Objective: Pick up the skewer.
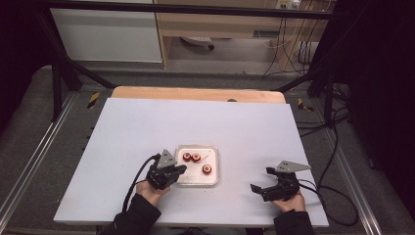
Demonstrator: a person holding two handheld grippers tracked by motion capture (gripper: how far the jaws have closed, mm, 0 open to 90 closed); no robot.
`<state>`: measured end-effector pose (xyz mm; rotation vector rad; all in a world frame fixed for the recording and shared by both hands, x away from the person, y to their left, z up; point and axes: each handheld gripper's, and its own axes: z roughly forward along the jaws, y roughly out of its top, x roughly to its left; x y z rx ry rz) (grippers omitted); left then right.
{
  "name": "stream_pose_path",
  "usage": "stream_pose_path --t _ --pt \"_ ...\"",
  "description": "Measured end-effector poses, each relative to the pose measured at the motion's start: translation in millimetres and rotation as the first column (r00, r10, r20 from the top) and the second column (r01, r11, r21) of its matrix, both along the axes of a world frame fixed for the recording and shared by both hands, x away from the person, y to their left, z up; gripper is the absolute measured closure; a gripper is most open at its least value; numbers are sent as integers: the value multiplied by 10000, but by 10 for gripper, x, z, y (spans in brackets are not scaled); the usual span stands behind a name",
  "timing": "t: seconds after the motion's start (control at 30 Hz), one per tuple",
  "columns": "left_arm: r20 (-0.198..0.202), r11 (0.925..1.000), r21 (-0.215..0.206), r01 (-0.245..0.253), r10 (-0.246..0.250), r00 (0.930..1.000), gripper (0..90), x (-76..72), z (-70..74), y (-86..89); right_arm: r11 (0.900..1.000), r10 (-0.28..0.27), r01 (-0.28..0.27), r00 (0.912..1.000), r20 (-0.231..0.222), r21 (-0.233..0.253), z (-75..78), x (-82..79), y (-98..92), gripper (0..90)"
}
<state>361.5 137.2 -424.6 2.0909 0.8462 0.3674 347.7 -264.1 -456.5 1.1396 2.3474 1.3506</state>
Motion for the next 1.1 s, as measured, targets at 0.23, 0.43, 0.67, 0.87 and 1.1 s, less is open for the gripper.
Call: stream_pose_path --t 0.23,0.43,0.67,0.87,1.1 --pt "33 9994 -309 164 -163 9999 888 -23 71 45 9999 79 -78 9999 75 -135 19 -5 25 5" --pt "62 9984 -409 378 -376 9993 888 -37 119 58 9992 131 -124 9997 192 -371 35 -6 56 5" --pt "-14 9967 -448 677 -678 9977 888 -42 175 60 9953 383 -327 9974 614 -907 125 -22 181 7" --pt "-83 9947 -520 889 -895 9960 888 -31 232 65 9893 705 -592 9942 810 -1337 201 -13 327 11" --pt "-105 9920 -512 1151 -1158 9932 888 -20 293 41 9731 1344 -1089 9841 1162 -2031 305 22 566 15"
